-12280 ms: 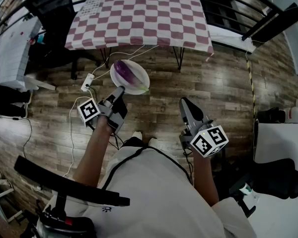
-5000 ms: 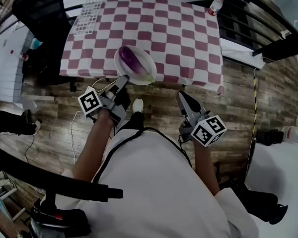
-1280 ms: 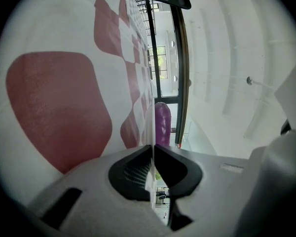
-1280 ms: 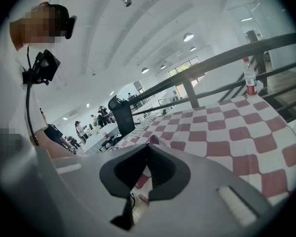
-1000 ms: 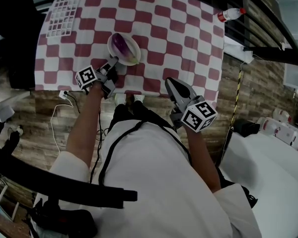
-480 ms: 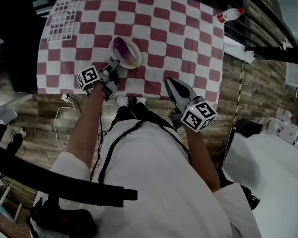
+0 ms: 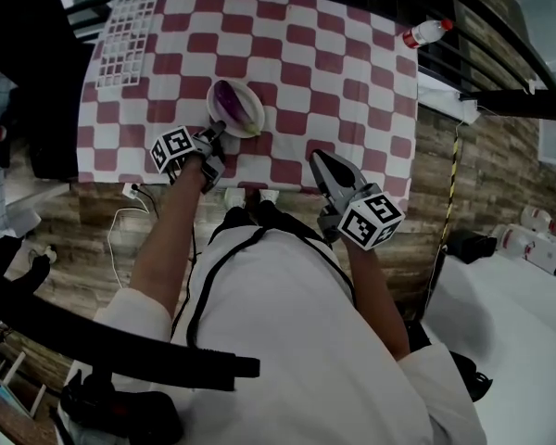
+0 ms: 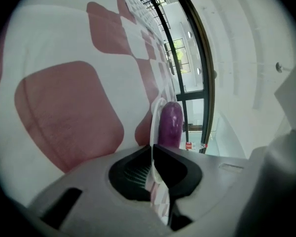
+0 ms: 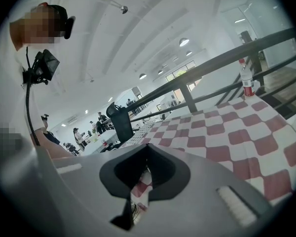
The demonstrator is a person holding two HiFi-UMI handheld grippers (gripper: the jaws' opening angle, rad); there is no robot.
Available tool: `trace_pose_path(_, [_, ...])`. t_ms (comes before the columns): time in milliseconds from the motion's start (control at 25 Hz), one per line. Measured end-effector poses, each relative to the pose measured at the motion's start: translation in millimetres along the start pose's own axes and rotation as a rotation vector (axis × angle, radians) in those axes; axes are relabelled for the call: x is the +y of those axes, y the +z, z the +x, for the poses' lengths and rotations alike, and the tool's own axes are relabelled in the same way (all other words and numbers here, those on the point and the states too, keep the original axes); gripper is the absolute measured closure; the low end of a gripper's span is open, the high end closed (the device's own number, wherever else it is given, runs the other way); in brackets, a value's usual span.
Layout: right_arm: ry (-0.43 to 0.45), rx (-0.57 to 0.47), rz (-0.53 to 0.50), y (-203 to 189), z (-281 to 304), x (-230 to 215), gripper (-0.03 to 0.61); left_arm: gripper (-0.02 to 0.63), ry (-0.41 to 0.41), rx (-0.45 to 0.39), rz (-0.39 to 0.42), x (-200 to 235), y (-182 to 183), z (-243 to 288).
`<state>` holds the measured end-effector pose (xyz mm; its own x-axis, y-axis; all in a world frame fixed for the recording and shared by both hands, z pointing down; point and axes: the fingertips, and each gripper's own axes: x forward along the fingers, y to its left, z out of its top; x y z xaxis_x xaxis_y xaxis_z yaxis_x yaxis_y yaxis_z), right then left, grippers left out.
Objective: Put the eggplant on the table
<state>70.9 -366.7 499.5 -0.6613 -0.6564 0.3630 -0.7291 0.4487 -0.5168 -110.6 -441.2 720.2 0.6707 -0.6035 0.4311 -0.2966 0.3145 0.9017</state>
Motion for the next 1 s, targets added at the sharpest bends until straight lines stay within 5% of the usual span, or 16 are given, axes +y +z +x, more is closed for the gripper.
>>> trace_pose_path(600, [-0.007, -0.071, 0.011, 6, -25, -5, 0.571, 0.572, 0.251, -0.018, 0.058, 5, -2, -2])
trace_pose_path(840, [-0.006, -0.099, 0.009, 6, -43, -7, 0.571, 0.499, 0.223, -0.05, 0.114, -6, -3, -8])
trace_pose_path(1000, [-0.004, -0.097, 0.003, 0, -53, -9, 0.571, 0.511, 0.198, -0.063, 0.13, -14, -8, -16])
